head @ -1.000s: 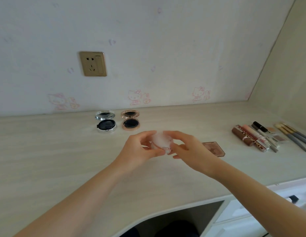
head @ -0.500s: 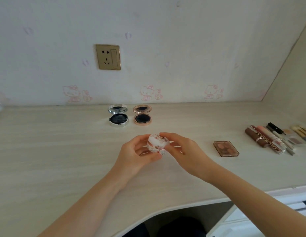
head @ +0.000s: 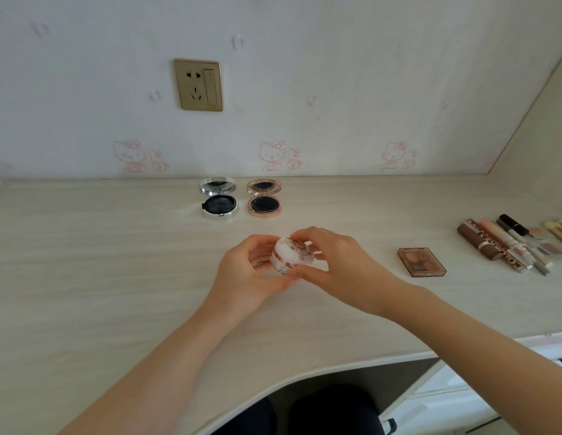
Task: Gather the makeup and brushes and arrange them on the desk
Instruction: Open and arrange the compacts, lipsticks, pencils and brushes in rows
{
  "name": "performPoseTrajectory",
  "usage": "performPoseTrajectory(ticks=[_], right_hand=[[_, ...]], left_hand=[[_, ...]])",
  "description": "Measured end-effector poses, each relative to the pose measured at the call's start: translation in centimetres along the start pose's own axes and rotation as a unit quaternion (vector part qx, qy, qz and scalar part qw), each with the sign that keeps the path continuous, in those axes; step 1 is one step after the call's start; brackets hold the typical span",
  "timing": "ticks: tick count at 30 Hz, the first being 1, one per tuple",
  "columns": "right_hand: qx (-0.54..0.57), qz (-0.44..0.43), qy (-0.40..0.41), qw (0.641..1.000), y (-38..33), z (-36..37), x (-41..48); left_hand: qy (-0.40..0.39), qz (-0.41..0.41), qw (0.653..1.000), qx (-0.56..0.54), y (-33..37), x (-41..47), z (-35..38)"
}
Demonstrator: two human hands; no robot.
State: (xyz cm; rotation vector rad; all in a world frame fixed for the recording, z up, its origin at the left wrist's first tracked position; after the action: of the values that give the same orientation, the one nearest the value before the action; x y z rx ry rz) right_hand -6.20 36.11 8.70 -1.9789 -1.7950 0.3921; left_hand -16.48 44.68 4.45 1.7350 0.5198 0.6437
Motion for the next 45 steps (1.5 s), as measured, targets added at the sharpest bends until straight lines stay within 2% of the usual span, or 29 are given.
performPoseTrajectory(ticks=[4, 11, 22, 30, 35, 45], right_hand=[[-0.069, -0.024, -0.012, 0.997, -0.5, 0.3, -0.1], [-0.07, -0.031, -0.014, 0.997, -0.7, 0.3, 0.2], [-0.084, -0.024, -0.046, 0.995, 0.1, 1.0, 0.2], [-0.105, -0.011, -0.023, 0.994, 0.6, 1.0, 0.3], [-0.114, 0.0, -0.037, 0.993, 0.8, 0.9, 0.6], [-0.067, 0.034, -0.052, 0.996, 1.7, 0.0, 2.1]], left_hand=[[-0.003, -0.001, 1.0, 0.002, -0.3, 0.2, -0.1], [-0.015, 0.01, 1.0, 0.023, -0.5, 0.5, -0.1], [-0.062, -0.004, 0.969, 0.24, -0.8, 0.0, 1.4], [-0.036, 0.003, 0.971, 0.237, -1.2, 0.3, 0.8], [-0.021, 0.005, 0.972, 0.234, -1.5, 0.5, 0.5], [-0.026, 0.01, 0.97, 0.242, -1.7, 0.6, 0.7]])
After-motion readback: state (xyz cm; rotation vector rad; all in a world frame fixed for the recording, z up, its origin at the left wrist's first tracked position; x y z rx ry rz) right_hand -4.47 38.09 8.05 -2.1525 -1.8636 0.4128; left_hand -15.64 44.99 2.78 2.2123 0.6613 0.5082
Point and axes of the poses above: each hand's wrist, its own x-axis towards the middle knuckle, its own z-axis out of the palm, y = z × x, the point moved 9 cm from there along x, towards the middle knuckle, and after that the axes turned 9 degrees about -y, right-handed, at the moved point
